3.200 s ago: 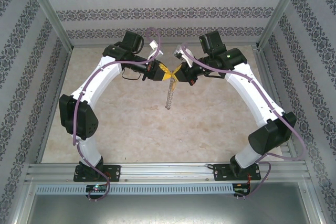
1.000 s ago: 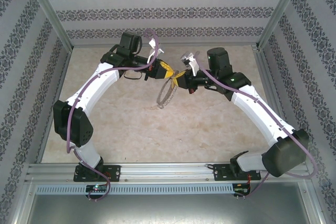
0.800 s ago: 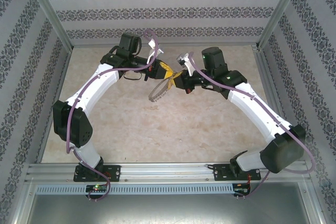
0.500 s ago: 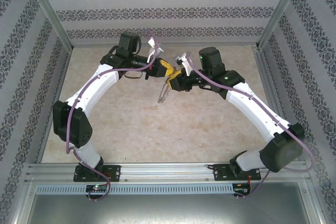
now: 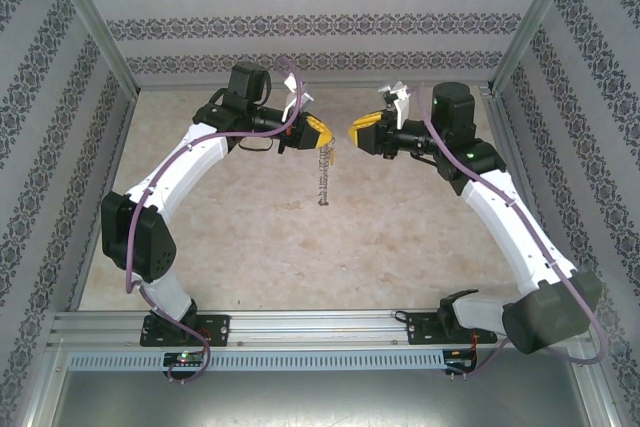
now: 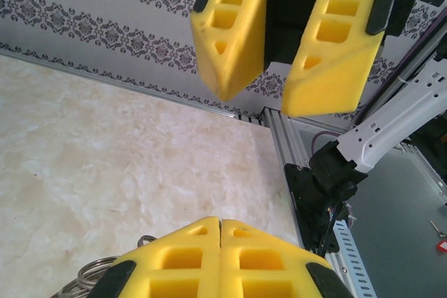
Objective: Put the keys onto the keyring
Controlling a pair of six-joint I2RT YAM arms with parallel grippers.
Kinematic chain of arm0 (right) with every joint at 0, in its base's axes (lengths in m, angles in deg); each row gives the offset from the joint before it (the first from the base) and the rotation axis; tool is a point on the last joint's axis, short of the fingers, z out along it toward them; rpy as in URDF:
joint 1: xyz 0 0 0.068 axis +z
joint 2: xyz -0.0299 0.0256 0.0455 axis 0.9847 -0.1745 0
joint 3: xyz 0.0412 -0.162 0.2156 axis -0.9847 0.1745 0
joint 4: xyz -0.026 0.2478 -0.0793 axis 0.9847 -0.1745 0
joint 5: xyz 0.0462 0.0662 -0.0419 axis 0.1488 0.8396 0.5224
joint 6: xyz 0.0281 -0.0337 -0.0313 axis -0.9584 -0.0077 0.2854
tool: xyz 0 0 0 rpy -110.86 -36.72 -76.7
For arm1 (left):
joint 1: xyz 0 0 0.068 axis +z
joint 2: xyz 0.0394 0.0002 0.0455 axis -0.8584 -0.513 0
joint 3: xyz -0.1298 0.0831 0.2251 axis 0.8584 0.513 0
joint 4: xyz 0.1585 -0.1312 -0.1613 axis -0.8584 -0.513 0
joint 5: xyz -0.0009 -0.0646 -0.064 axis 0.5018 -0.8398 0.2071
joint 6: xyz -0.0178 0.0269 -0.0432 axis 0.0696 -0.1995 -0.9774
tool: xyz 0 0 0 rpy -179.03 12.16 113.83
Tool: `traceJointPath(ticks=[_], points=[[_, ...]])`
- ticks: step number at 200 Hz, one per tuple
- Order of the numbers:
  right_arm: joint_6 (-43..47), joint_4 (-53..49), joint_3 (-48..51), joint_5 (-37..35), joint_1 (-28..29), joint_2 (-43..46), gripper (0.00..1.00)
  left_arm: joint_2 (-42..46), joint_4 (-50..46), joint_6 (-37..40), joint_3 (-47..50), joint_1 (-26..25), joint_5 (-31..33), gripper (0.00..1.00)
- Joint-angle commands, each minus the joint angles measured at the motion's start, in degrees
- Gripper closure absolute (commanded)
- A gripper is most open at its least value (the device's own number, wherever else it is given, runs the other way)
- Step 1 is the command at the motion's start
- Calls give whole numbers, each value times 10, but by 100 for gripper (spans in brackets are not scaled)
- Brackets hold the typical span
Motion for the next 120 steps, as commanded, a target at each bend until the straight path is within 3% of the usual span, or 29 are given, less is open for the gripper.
traceJointPath(ticks=[1,120], points=[[-15,38,6,52,8,-18,70,26,27,-7,2,-3,-19,100],[-7,36,5,86,36,-67,74,29,33,-14,1,-3,-16,100]])
